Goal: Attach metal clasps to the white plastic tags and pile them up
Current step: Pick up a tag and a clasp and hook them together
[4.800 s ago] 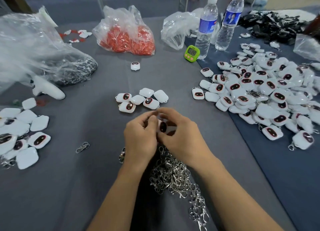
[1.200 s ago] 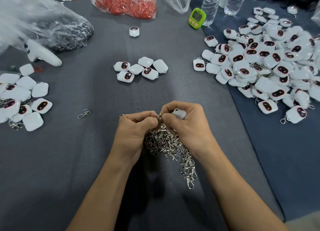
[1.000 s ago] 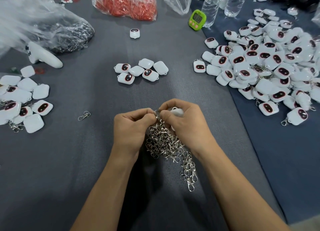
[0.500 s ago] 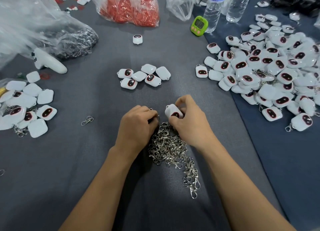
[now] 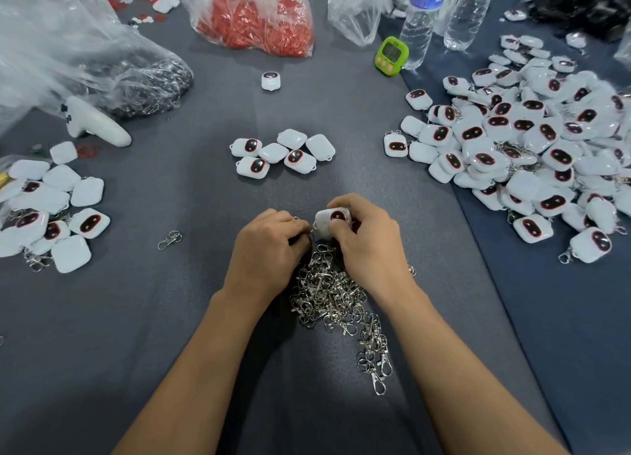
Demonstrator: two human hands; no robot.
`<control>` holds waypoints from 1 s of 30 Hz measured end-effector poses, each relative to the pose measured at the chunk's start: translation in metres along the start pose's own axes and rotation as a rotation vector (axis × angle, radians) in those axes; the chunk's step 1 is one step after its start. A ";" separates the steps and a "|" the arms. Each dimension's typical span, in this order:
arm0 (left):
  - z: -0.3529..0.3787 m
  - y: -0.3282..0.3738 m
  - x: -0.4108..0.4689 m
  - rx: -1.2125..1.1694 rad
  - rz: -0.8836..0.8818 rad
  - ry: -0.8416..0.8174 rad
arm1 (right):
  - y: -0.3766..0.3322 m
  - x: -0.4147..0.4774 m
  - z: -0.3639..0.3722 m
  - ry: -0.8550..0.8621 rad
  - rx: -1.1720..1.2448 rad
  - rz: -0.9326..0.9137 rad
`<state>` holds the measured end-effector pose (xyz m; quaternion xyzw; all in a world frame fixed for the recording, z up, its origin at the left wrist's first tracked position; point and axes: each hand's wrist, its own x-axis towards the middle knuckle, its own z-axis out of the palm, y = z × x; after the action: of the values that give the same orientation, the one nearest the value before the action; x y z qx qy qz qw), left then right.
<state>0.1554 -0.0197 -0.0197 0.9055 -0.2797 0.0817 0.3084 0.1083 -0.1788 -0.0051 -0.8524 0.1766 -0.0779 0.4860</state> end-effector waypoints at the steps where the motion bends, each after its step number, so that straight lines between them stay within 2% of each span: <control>1: 0.000 0.000 0.000 -0.001 0.002 -0.003 | 0.000 0.000 0.000 0.002 0.014 0.006; 7: -0.001 0.000 -0.002 0.026 0.020 -0.009 | -0.001 0.000 0.003 -0.020 -0.041 -0.049; 17: 0.007 -0.001 -0.006 0.138 0.044 0.117 | 0.003 -0.006 0.004 -0.065 -0.008 -0.116; 21: 0.008 0.001 -0.003 0.102 0.016 0.123 | 0.007 -0.002 0.002 -0.081 0.042 -0.059; 24: 0.005 -0.003 -0.002 -0.045 -0.037 0.136 | 0.008 0.006 0.000 -0.088 0.095 0.020; 27: 0.000 -0.007 0.004 -0.335 -0.162 0.170 | 0.005 0.015 -0.005 -0.151 0.335 0.137; 30: -0.003 -0.010 0.016 -0.529 -0.247 0.128 | -0.001 0.024 -0.005 -0.234 0.588 0.236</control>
<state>0.1743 -0.0184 -0.0172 0.8137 -0.1592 0.0249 0.5585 0.1290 -0.1912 -0.0024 -0.6524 0.1870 0.0298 0.7338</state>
